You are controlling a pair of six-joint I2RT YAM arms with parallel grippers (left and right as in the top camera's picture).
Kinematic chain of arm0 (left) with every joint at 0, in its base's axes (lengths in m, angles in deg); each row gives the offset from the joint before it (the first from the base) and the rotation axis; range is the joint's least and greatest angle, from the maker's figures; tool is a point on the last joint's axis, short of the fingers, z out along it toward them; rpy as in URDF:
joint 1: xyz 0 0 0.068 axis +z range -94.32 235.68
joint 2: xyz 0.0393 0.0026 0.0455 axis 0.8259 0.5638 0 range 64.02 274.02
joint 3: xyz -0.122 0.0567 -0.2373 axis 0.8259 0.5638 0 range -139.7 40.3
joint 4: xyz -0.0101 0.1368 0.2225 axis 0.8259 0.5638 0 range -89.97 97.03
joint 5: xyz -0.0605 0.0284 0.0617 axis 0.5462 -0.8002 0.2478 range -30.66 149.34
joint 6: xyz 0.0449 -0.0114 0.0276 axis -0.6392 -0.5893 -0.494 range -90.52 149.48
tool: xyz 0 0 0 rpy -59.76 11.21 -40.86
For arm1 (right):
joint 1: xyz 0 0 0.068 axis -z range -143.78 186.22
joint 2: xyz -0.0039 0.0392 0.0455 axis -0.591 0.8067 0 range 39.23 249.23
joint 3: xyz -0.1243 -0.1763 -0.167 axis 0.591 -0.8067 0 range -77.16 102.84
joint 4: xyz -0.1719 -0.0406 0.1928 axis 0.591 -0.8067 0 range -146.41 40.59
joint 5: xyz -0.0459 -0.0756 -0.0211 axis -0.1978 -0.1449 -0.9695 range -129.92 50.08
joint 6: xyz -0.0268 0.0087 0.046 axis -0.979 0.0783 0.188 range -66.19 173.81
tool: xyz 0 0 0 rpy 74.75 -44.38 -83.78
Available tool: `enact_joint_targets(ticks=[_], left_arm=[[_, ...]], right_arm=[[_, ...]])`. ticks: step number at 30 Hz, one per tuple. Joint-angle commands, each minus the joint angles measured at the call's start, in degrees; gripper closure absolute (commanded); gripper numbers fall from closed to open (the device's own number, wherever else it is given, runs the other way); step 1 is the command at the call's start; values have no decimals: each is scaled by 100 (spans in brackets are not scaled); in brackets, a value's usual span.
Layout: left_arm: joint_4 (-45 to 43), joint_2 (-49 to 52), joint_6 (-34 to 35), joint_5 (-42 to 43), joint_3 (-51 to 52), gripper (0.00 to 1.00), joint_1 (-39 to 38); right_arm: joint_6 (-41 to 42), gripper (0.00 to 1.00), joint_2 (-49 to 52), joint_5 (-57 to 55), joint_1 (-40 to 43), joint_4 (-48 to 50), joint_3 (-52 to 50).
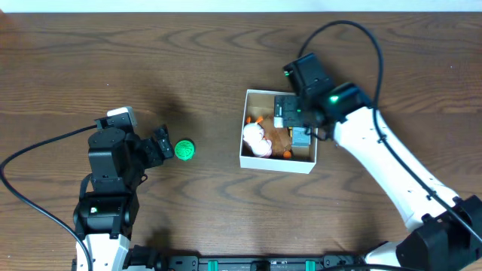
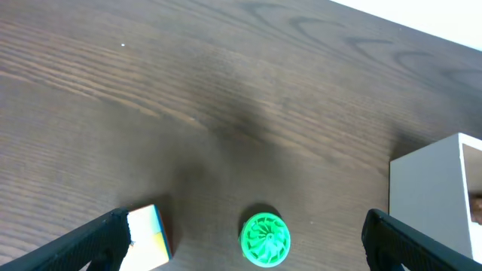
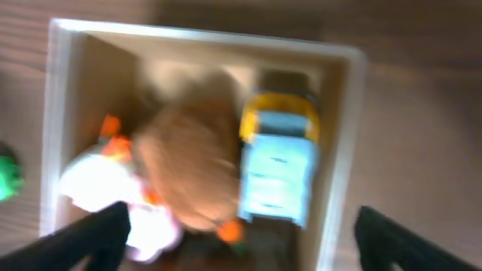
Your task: Pack container
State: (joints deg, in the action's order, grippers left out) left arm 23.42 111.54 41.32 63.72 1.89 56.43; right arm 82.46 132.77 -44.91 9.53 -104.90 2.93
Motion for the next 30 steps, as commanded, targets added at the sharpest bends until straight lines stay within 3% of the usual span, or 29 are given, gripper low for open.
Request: enact_joint_targets(ticks=[1, 3, 8, 13, 18, 23, 30], left_arm=[[83, -11, 0, 498, -251, 2, 35], [409, 50, -61, 483, -560, 2, 17], [1637, 608, -79, -1104, -1742, 2, 184], [2293, 1298, -44, -603, -2181, 2, 656], [2658, 2288, 780, -608, -2179, 2, 1005], [2625, 3224, 1211, -603, -2179, 2, 1054], [2581, 4299, 1196, -599, -2177, 2, 1054]], right_arm=[[-74, 1, -109, -111, 372, -319, -13], [-109, 1, -142, -125, 643, -483, -13], [-328, 1, -378, -122, 1362, -739, -13], [-688, 1, -605, -122, 2122, -1003, -13], [-1130, 1, -632, -120, 2662, -1250, -15], [-1246, 1, -632, -116, 2798, -1303, -17], [-1246, 1, -632, -120, 2798, -1285, -17]])
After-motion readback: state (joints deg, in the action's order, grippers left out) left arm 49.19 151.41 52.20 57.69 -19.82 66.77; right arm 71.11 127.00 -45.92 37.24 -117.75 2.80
